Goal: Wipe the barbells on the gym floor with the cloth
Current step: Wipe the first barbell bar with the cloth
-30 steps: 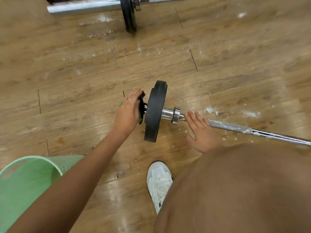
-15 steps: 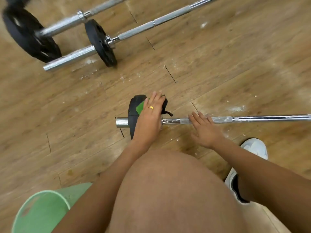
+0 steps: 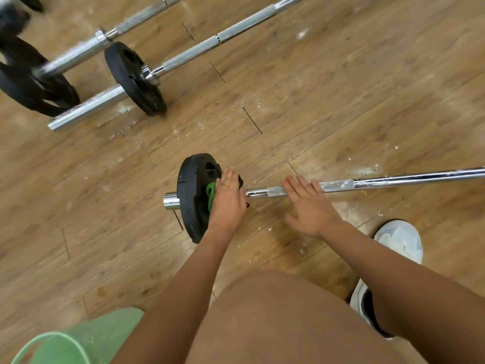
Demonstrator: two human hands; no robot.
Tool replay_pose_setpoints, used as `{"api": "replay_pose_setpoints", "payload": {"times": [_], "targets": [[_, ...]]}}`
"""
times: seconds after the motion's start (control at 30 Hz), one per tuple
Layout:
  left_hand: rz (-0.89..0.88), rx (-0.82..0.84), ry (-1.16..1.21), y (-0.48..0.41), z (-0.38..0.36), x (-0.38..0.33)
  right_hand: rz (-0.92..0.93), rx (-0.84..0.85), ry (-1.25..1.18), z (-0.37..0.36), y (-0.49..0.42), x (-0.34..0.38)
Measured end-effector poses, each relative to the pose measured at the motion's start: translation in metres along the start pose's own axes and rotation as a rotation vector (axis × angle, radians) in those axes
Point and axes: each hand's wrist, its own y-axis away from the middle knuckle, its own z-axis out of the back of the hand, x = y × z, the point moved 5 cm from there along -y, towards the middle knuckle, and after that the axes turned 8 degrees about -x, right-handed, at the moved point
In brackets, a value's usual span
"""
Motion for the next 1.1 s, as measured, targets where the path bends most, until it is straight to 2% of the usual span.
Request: {"api": "replay_pose_setpoints", "payload": {"times": [0.1,0.23,0.43,0.57,0.77,0.9,1.1], "targets": [[0.041,-0.028,-0.018,0.0,-0.004,0.0,-0.004,0.005,0.009,0.003,-0.004,-0.001],[0.007,-0.041,-0.038,0.024,-0.01,0.006,-0.003,0.028,-0.001,0.004,-0.007,-0.003],[0.069,0.083,0.004,-0.002,0.003,-0.003,0.008,0.05,-0.012,0.014,-0.013,-0.002],[0.004,0.148,-0.071,-0.001,0.01,-0.001,-0.009,0.142,-0.02,0.029,-0.017,-0.009],[0.009,0.032,-0.104,0.005,-0.003,-0.001,-0.047,0.039,0.031,0.015,-0.01,-0.005],[0.008,0.034,-0.14,-0.013,-0.005,0.001,-0.05,0.038,0.012,0.014,-0.011,-0.007],[0.059,-0.047,0.018,0.003,-0.001,0.0,-0.051,0.001,0.005,0.018,-0.022,-0.006]]}}
